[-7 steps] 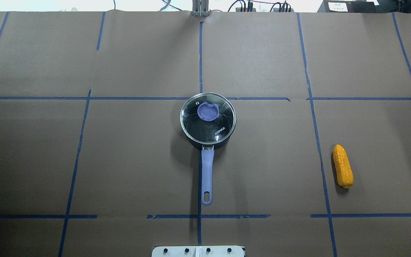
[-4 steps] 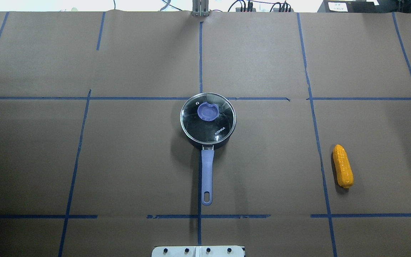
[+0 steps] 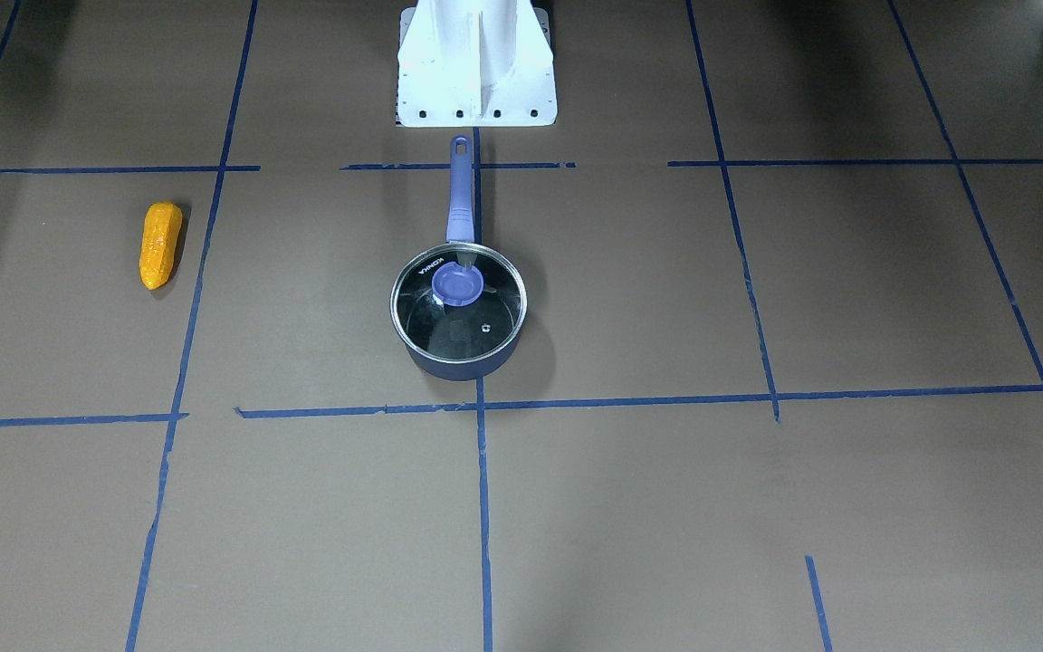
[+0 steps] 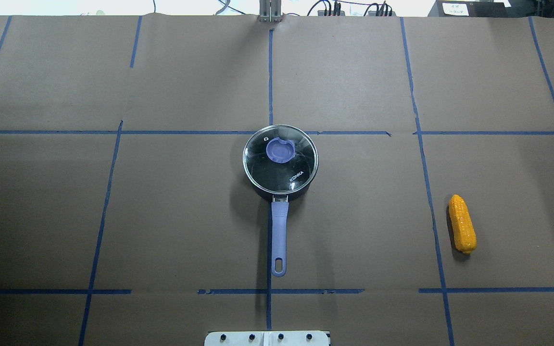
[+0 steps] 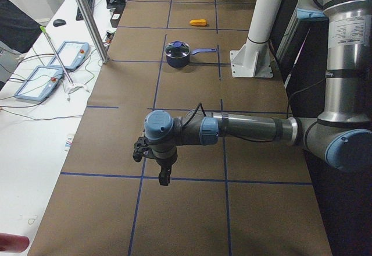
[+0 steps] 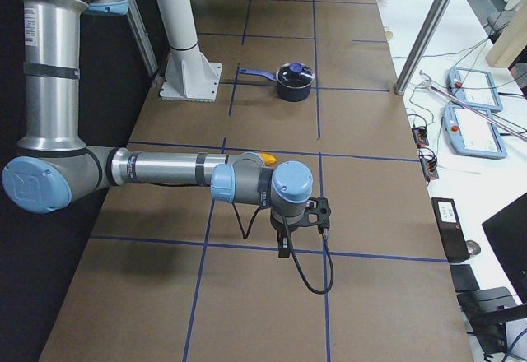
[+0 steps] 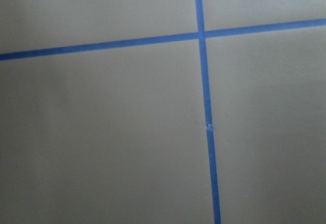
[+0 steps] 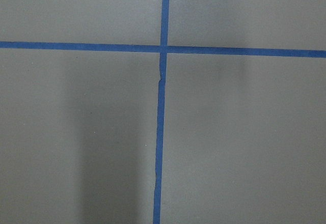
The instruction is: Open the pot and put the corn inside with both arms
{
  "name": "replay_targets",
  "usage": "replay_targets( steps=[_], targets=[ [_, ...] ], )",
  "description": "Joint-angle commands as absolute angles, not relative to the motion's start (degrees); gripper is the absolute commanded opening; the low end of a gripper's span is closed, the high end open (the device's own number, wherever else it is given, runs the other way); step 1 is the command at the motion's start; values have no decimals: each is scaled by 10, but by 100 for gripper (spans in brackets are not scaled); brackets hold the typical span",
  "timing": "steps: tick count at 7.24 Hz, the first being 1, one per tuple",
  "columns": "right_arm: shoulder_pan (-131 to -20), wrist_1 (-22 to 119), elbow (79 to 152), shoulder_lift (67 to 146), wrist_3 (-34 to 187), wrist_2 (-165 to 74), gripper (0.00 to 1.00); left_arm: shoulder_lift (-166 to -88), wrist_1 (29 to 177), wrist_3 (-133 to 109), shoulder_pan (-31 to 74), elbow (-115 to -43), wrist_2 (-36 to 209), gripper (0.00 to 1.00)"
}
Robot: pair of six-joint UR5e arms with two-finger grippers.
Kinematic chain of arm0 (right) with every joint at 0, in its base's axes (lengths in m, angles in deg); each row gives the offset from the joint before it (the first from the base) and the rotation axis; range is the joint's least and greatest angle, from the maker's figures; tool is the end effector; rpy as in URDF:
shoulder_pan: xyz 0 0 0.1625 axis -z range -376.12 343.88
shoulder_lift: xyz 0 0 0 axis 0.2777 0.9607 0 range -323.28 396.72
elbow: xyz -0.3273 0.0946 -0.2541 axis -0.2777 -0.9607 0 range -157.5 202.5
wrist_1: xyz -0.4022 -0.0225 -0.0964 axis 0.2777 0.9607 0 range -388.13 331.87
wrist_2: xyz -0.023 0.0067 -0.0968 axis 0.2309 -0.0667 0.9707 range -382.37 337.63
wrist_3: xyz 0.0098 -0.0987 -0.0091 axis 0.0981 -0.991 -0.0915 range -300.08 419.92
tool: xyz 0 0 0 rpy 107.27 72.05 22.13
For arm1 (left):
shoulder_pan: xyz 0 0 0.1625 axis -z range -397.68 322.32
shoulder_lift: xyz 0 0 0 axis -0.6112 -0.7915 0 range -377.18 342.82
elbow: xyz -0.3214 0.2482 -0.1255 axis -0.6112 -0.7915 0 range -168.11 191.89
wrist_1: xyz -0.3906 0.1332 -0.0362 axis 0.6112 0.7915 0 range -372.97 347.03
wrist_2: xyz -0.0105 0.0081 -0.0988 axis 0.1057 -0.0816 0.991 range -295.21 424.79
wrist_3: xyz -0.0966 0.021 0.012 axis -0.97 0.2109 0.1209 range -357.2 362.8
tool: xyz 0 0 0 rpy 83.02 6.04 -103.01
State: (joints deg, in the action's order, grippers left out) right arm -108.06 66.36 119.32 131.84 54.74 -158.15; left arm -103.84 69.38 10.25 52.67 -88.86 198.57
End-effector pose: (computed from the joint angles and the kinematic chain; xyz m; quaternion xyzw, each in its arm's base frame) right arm 0.0771 -0.4479 0.6484 0.0018 -0.3895 -0.0165 0.9209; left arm -0.0672 -0.4633 0.6086 0.0234 0.3721 0.0567 0.9262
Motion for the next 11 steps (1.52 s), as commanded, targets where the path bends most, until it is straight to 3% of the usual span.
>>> replay_targets(
  steps=[1,3,5,8,11],
  targets=[
    [-1074,664,1193,1317,549,-1582,100,-1042,641,21,471,-999,1987,100],
    [-1070,664,1191,1300,553,-1581,100,-1065,603,-82,401,-1088,1983,100],
    [-1070,664,1191,1300,550,-1581,100,-1124,600,-164,343,-1093,1982,100],
    [-1070,664,1185,1301,552,-1586,100,-1300,535,-375,216,-1093,1941,100],
    [-1070,664,1183,1300,551,-1588,100,-1407,530,-475,92,-1078,1883,100]
  ],
)
